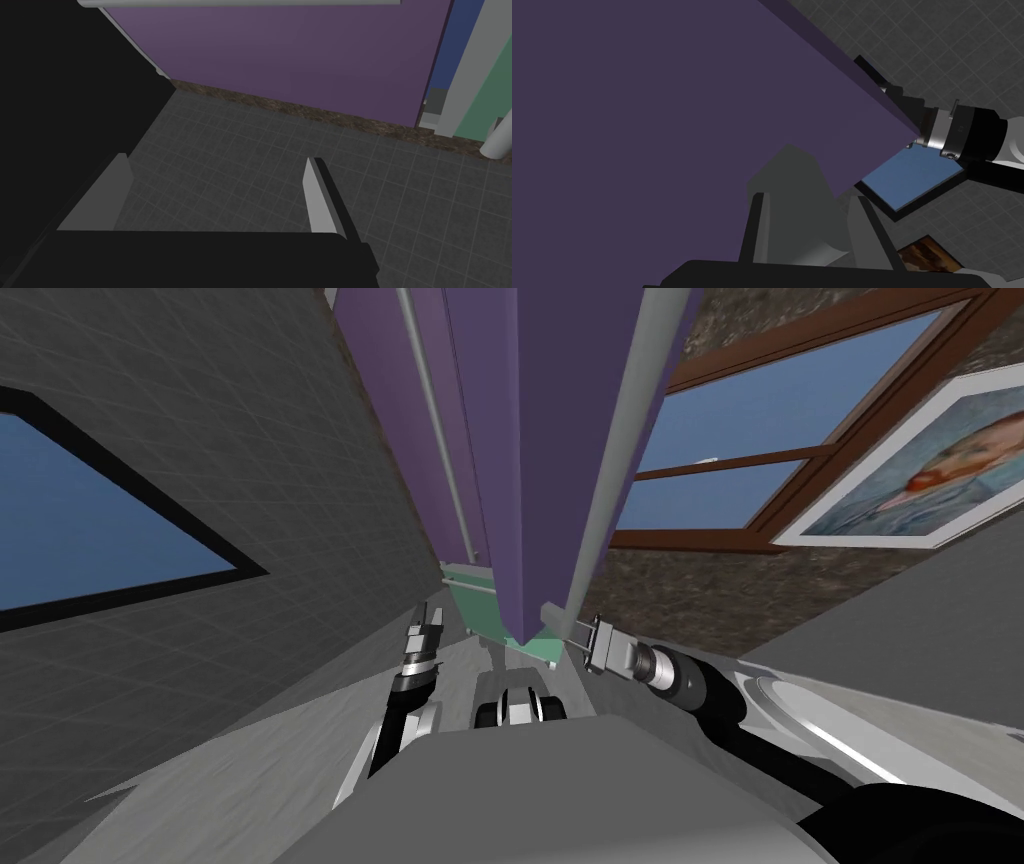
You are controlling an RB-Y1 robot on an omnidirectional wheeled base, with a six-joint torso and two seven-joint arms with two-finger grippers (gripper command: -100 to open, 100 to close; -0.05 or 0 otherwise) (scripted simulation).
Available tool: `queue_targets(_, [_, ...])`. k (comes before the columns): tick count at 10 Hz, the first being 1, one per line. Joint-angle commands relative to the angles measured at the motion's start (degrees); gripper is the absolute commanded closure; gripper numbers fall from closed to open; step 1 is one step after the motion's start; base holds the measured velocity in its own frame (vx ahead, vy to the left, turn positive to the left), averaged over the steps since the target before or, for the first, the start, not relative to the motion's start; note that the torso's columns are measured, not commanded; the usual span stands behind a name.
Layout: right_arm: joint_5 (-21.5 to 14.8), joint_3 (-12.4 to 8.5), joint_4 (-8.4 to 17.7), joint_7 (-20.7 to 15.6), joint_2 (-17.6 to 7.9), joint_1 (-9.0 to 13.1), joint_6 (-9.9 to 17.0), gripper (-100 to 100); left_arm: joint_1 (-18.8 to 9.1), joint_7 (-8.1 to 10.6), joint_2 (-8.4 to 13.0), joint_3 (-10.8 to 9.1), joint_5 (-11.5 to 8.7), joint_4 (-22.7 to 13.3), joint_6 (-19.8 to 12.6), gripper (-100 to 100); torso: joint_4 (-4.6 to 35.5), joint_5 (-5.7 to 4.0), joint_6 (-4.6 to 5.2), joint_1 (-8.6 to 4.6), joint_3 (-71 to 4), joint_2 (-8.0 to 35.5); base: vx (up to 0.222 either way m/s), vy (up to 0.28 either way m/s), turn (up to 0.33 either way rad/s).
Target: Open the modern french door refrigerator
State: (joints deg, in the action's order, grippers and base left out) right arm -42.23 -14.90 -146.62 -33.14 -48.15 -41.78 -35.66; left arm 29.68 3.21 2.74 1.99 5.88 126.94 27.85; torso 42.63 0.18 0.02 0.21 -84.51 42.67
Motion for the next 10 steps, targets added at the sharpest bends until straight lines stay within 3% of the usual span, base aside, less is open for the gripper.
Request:
queue_targets(1, [2.21,-2.28,-0.86,1.17,-1.63,0.23,-1.0,-100,0.0,0.0,0.0,0.0,0.0,0.0,0.0,0,0.05,0.02,-0.02,0.04,0.09,0.14,-0.035,-0.12,-0.063])
queue_targets(5, [6.09,-7.49,-2.02,3.96,-4.19,0.3,-1.18,-100,0.02,0.0,-0.03,0.02,0.0,0.01,0.01,0,-0.35,0.17,-0.27,0.56,-0.35,-0.65,0.023,0.05,-0.085])
queue_targets(9, [9.96,-12.71,-3.17,6.76,-6.74,0.37,-1.36,-100,0.02,0.0,-0.03,0.02,0.0,0.01,0.01,0,-0.22,-0.17,0.01,-0.39,-0.14,-0.3,0.023,0.028,-0.059])
queue_targets(10, [9.01,-11.44,-3.24,6.2,-6.48,0.16,-1.27,-100,0.02,0.0,-0.02,0.02,0.0,0.0,0.0,0,-0.21,-0.18,0.01,-0.42,-0.14,-0.3,0.006,0.01,-0.012])
